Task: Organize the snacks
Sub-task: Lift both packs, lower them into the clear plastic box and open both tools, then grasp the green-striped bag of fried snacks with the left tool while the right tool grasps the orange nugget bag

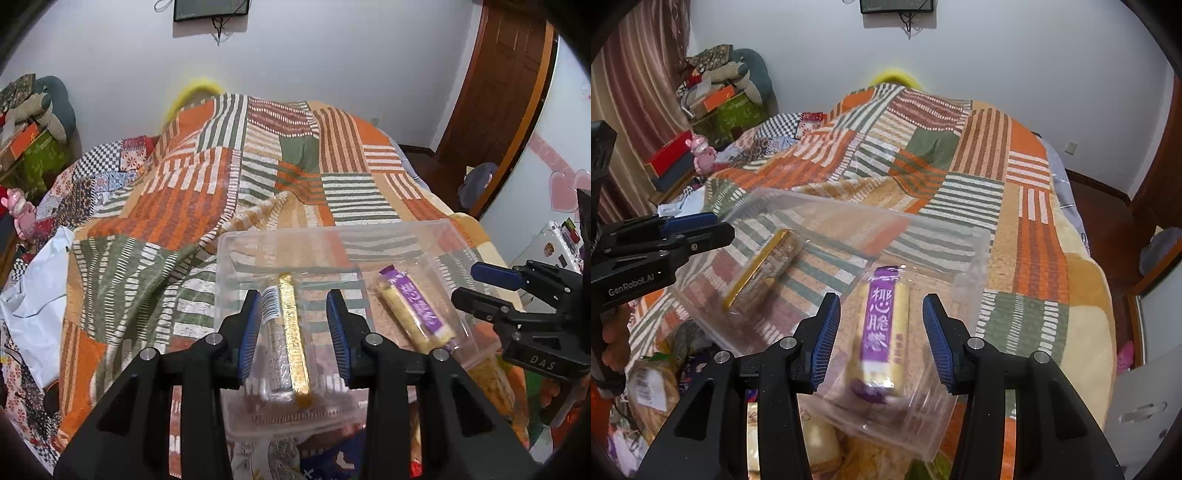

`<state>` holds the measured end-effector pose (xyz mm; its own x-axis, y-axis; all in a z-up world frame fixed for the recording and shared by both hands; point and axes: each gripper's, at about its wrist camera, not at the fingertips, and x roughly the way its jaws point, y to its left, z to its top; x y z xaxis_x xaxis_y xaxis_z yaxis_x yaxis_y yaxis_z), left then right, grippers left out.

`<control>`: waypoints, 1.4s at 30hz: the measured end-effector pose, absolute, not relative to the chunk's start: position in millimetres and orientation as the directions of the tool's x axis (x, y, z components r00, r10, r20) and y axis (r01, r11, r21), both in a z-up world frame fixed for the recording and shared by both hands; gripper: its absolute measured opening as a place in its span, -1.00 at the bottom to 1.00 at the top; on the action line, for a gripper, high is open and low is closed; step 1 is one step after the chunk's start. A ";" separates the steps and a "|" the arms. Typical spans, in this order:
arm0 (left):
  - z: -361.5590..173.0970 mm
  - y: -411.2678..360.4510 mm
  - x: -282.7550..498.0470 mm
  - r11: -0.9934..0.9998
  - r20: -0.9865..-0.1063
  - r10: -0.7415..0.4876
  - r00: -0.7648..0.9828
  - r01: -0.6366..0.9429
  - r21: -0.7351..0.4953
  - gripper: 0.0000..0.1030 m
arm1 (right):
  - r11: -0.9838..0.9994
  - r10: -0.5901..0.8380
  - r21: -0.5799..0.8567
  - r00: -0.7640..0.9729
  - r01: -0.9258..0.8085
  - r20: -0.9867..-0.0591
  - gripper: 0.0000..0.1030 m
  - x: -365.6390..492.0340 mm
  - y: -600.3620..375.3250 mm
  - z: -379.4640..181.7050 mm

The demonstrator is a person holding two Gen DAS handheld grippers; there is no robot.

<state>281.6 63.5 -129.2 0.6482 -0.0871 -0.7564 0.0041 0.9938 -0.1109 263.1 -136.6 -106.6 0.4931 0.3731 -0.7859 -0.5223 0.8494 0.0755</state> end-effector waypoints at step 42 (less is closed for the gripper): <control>-139.9 33.3 107.7 0.996 -0.743 -0.031 0.669 -0.042 -0.080 0.57 | 0.913 0.345 0.105 0.608 -0.395 -0.715 0.54 111.1 -196.3 -113.9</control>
<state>107.7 33.3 -139.9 0.6690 -0.0309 -0.7426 -0.0423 0.9959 -0.0796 111.1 -196.3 -113.9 0.6082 0.3451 -0.7149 -0.3950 0.9127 0.1046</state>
